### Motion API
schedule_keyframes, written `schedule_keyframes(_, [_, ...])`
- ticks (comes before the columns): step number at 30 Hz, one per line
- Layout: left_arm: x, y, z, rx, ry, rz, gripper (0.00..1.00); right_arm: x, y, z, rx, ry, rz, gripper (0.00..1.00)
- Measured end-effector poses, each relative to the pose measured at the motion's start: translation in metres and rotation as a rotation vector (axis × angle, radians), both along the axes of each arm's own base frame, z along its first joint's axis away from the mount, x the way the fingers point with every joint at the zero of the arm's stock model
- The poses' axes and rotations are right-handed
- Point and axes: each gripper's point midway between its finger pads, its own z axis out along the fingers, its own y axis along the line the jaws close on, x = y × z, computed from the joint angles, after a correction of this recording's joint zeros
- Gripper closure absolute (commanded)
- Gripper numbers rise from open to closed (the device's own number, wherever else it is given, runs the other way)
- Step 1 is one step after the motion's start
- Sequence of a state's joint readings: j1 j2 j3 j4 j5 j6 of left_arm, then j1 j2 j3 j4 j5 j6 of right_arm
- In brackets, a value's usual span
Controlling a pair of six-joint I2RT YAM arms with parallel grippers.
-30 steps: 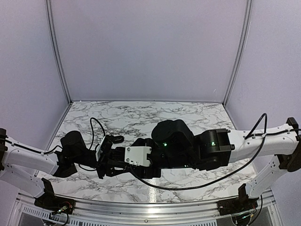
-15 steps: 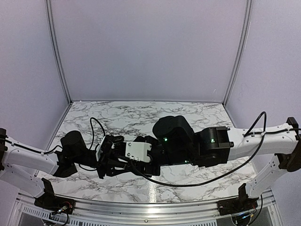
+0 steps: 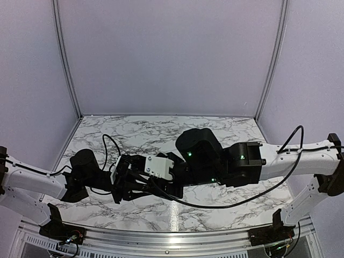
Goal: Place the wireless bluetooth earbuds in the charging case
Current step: Adjust the right earbud in the right side groove of the charging case.
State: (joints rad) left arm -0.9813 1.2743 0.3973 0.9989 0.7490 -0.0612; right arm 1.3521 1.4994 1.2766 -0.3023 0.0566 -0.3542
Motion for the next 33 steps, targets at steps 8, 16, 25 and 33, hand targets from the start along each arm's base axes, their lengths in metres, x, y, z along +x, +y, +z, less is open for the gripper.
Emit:
schedule_keyframes(8, [0.002,-0.001,-0.001,0.008,-0.02,0.021,1.0,0.001,0.0,0.0,0.01,0.036,-0.025,0.37])
schedule_keyframes(16, [0.007,-0.001,-0.001,0.02,-0.068,0.057,1.0,0.006,-0.002,0.0,0.024,0.084,-0.068,0.39])
schedule_keyframes(25, [-0.004,-0.003,-0.012,0.068,-0.098,0.03,1.0,0.043,-0.009,0.009,0.083,0.103,-0.225,0.39])
schedule_keyframes(33, [-0.006,-0.001,-0.011,0.072,-0.121,0.031,1.0,0.054,-0.013,0.009,0.095,0.116,-0.277,0.4])
